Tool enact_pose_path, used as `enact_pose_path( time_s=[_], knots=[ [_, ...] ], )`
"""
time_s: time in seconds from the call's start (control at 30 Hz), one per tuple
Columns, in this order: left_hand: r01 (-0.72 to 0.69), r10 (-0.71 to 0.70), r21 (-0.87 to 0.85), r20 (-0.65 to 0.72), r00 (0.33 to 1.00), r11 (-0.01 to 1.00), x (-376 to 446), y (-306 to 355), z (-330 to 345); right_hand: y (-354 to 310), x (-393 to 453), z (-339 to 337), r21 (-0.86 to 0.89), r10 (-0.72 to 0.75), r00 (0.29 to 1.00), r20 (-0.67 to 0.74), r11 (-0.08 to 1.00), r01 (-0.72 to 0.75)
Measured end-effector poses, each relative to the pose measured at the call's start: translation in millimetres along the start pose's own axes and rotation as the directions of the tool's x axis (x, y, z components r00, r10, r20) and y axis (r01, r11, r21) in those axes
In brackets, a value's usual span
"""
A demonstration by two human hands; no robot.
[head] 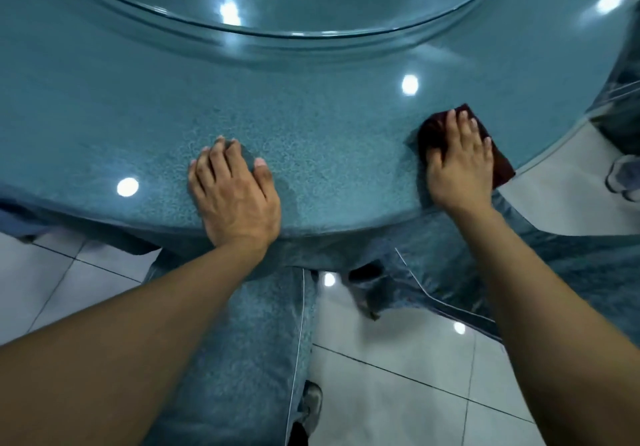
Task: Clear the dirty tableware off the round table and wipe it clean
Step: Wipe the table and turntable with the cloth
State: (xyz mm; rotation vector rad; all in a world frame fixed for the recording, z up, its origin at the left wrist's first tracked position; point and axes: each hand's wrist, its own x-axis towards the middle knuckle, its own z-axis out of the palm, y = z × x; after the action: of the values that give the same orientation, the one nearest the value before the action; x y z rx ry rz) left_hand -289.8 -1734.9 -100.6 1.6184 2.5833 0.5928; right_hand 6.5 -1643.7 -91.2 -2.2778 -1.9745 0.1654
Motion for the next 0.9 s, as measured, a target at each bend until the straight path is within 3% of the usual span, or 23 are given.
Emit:
enact_pose_path(
  time_s=[0.07,0.13,0.2,0.27,0.37,0.43,0.5,0.57,0.63,0.7,0.8,0.9],
  knots=[
    [-0.006,0.006,-0.001,-0.007,1.000,1.000,-1,0,0,-23,-13,7,0.019,0.005,0.999,-0.041,1.000,-0.004],
    [-0.015,0.015,0.002,-0.014,1.000,1.000,0,0,0,-70,-45,17,0.046,-0.155,0.986,-0.066,0.986,0.158],
    [-0.018,0.017,-0.013,-0.022,1.000,1.000,1,-3,-1,-123,-89,30,0.082,-0.367,0.928,-0.067,0.925,0.371],
    [-0.024,0.023,-0.067,-0.026,0.999,0.997,1,-7,-3,-155,-121,33,0.123,-0.489,0.871,-0.042,0.863,0.490],
    [-0.040,0.046,-0.127,0.045,0.998,0.991,4,-13,-12,-127,-107,24,0.131,-0.589,0.808,0.010,0.802,0.583],
    [-0.117,0.126,-0.069,0.148,0.981,0.991,6,-23,-21,-75,-78,16,0.120,-0.493,0.870,0.009,0.864,0.489],
    [-0.252,0.244,0.004,0.232,0.942,0.968,3,-41,-32,-12,-46,7,0.081,-0.272,0.962,-0.036,0.958,0.274],
    [-0.336,0.308,0.076,0.250,0.918,0.939,1,-66,-44,30,-25,-1,0.060,-0.060,0.997,-0.043,0.996,0.063],
    [-0.315,0.273,0.143,0.256,0.928,0.938,-1,-94,-55,25,-25,2,0.086,0.063,0.997,-0.043,0.995,-0.059],
    [-0.279,0.226,0.175,0.273,0.935,0.944,-2,-117,-63,-16,-48,11,0.104,0.072,0.992,-0.108,0.993,-0.061],
    [-0.268,0.201,0.163,0.341,0.918,0.950,0,-138,-63,-109,-116,32,0.105,-0.190,0.975,-0.114,0.974,0.202],
    [-0.265,0.189,0.137,0.411,0.892,0.954,6,-142,-65,-210,-181,45,0.171,-0.452,0.891,-0.047,0.875,0.453]
  ],
)
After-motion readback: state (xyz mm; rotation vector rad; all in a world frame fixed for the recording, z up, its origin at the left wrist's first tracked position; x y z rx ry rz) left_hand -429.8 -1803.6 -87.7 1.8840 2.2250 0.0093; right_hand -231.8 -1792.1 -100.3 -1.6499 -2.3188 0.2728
